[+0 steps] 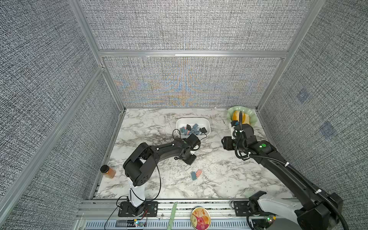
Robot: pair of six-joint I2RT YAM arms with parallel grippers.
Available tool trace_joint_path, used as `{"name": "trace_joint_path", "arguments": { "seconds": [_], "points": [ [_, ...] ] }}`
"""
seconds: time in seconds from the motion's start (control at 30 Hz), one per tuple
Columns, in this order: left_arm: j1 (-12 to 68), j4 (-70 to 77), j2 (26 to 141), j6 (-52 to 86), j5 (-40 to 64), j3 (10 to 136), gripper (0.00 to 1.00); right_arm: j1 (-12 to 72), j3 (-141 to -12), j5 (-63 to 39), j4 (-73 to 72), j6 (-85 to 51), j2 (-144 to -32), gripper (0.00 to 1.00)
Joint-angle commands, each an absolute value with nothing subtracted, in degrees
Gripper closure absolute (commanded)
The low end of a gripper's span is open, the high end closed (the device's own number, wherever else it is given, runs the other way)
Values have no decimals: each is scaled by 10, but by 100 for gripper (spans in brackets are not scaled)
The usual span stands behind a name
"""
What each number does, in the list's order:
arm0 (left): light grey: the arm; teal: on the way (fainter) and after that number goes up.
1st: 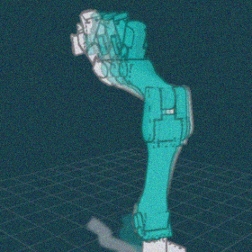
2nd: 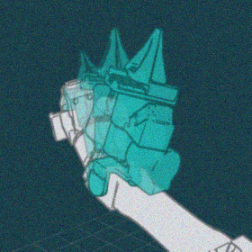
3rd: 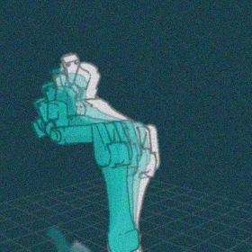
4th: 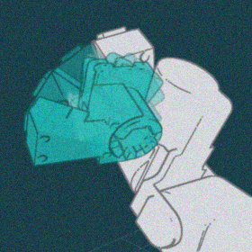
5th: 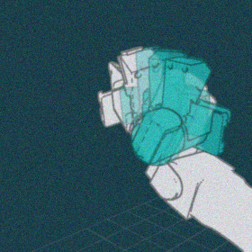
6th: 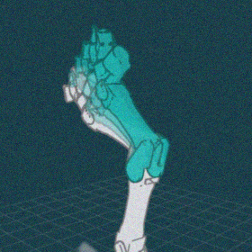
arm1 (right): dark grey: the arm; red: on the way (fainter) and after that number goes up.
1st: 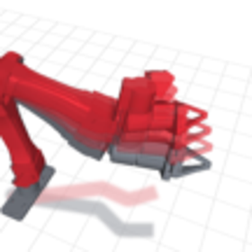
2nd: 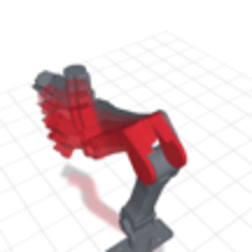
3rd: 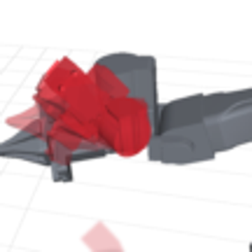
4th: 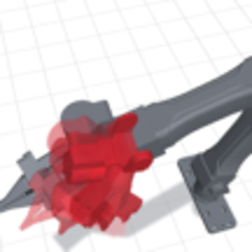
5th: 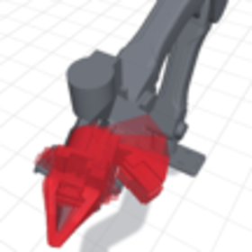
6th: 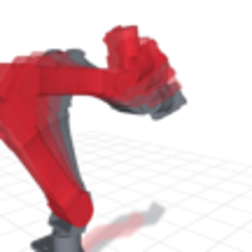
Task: Put the eraser in the storage box
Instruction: Pick up the eraser from the center of the board, then place the eraser in the storage box.
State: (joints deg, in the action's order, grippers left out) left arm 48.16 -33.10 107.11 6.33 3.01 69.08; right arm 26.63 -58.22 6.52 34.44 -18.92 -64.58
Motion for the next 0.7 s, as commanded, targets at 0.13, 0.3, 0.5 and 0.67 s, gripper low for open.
{"name": "trace_joint_path", "arguments": {
  "seconds": [0.13,0.3,0.5,0.67],
  "points": [
    [481,-342,1060,85,24,713,81,266,-585,65,345,-194,-648,38],
    [480,-357,1055,102,6,754,81,266,-586,65,344,-193,-649,38],
    [476,-372,1052,119,-16,813,81,265,-584,63,344,-193,-645,39],
    [452,-382,1076,127,-17,884,81,265,-583,60,344,-194,-645,38]
  ]
}}
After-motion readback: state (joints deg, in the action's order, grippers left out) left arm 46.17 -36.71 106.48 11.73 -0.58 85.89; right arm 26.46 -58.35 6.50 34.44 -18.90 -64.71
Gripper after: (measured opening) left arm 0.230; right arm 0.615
